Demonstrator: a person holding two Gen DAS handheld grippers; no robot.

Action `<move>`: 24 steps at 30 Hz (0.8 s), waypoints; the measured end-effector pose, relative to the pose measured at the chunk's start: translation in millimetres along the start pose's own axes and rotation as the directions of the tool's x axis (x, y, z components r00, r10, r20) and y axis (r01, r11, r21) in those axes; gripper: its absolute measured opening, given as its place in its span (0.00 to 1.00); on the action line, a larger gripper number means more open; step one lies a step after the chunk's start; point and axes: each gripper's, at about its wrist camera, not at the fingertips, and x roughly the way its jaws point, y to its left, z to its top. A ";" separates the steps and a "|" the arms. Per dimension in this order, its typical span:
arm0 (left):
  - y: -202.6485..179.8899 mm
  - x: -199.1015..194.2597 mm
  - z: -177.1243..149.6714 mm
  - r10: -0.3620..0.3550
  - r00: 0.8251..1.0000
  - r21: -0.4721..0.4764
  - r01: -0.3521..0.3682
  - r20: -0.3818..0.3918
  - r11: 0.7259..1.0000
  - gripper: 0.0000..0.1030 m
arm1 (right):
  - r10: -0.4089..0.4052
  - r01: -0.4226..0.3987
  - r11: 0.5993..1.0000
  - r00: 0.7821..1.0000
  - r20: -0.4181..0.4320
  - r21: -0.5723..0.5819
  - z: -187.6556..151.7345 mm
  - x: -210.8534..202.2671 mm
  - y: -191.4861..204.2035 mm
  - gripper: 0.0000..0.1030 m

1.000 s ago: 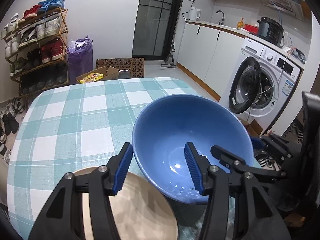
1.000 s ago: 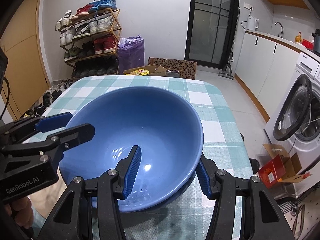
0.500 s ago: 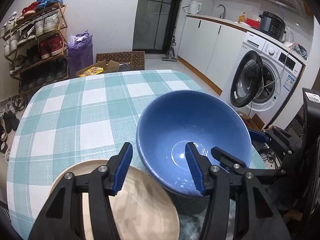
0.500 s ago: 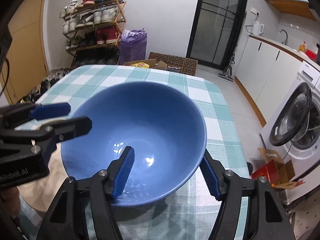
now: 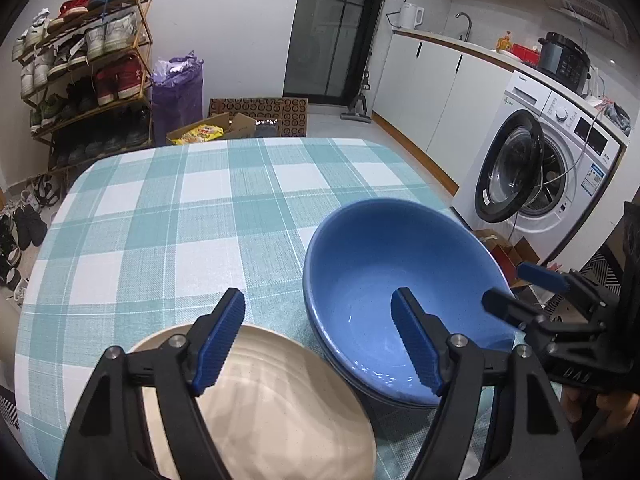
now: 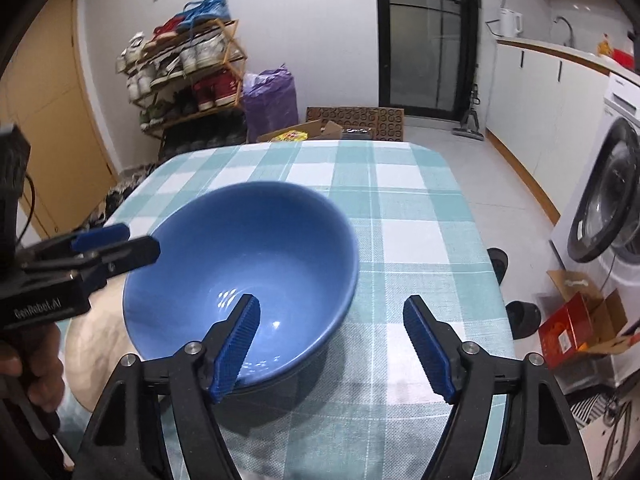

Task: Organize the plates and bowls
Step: 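Close both grippers on the rim of the nested blue bowls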

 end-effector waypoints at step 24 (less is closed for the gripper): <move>-12.7 21.2 -6.3 0.014 0.998 0.071 -0.010 -0.060 0.997 0.74 | 0.085 -0.080 0.990 0.996 -0.039 0.117 0.0 18.2 -13.1 0.79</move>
